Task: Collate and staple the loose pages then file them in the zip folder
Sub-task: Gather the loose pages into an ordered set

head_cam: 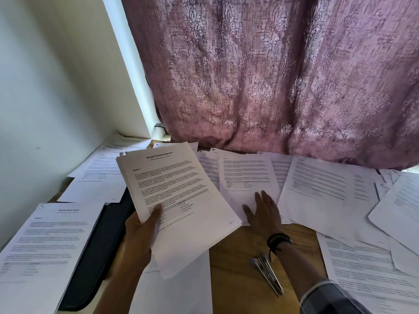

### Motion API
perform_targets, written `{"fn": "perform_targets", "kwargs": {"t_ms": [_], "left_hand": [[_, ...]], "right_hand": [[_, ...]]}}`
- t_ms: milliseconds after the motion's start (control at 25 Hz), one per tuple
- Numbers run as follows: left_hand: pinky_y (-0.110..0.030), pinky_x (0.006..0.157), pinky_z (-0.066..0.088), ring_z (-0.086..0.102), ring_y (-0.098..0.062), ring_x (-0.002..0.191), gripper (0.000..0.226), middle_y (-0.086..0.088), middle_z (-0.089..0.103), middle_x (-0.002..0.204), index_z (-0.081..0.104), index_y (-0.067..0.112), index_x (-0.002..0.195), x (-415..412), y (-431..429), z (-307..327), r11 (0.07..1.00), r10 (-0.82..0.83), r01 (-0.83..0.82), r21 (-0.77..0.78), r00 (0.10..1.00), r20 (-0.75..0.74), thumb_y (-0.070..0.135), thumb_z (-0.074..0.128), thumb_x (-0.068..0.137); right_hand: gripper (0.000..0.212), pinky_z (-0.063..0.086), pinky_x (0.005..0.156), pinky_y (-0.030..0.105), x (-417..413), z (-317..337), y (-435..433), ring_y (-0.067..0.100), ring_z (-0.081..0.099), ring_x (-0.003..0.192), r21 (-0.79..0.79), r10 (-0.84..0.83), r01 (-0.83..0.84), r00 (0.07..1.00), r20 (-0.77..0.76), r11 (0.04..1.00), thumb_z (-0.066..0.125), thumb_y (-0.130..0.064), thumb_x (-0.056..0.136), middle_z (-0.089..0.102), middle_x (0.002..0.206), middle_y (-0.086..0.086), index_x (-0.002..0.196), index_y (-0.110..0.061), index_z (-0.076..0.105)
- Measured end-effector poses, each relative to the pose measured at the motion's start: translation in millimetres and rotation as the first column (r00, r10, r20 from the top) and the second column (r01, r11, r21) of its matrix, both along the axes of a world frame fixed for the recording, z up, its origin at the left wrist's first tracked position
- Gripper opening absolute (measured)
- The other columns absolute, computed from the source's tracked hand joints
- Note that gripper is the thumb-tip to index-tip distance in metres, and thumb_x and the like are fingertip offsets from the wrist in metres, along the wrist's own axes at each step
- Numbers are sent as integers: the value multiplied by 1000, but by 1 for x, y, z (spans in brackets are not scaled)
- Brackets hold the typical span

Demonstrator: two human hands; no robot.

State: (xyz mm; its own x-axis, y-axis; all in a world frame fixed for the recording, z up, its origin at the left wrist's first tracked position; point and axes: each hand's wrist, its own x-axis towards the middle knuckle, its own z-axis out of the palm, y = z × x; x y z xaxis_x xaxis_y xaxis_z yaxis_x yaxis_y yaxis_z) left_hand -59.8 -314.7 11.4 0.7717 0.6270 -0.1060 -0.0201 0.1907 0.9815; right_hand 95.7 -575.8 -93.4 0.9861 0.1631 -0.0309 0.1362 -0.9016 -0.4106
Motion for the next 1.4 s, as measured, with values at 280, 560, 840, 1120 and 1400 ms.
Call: {"fn": "perform_targets", "kwargs": {"t_ms": [280,560,840,1120,1400], "left_hand": [[-30,71,56,72,-11,82,17,5,72,97,67,23,102,1,1,-10,1000,30,-31,-1,998,-47,12,65,89],[-32,74,54,72,-16,88,19,3,73,100,67,22,105,0,1,-17,999,34,-36,-32,998,-45,14,66,88],[-23,62,57,73,-7,74,16,12,76,82,67,21,98,-6,6,-8,999,31,-32,-17,999,-27,8,62,90],[-17,57,52,70,-2,68,16,14,72,81,65,18,103,-12,5,-13,998,55,-56,-12,998,-38,8,63,90],[-28,64,54,71,-16,81,17,4,72,94,66,19,105,-12,9,-13,998,48,-49,-30,997,-58,12,65,89]], "right_hand": [[60,21,120,38,0,-7,2,24,18,151,-42,-24,22,999,-36,999,36,-45,104,20,163,5,153,-11,28],[45,43,105,40,0,3,0,24,48,135,65,-86,83,996,32,994,44,-31,104,49,148,3,146,-17,44],[31,55,84,39,5,21,1,34,71,95,199,-144,105,971,191,974,54,-18,100,74,108,14,128,-12,64],[42,48,95,37,-2,15,17,30,63,114,133,86,-101,990,113,986,57,-34,97,67,125,11,132,-10,61],[83,37,105,49,40,22,-5,40,32,135,-2,-148,149,981,-127,989,71,-44,83,31,148,20,148,-15,29]]}}
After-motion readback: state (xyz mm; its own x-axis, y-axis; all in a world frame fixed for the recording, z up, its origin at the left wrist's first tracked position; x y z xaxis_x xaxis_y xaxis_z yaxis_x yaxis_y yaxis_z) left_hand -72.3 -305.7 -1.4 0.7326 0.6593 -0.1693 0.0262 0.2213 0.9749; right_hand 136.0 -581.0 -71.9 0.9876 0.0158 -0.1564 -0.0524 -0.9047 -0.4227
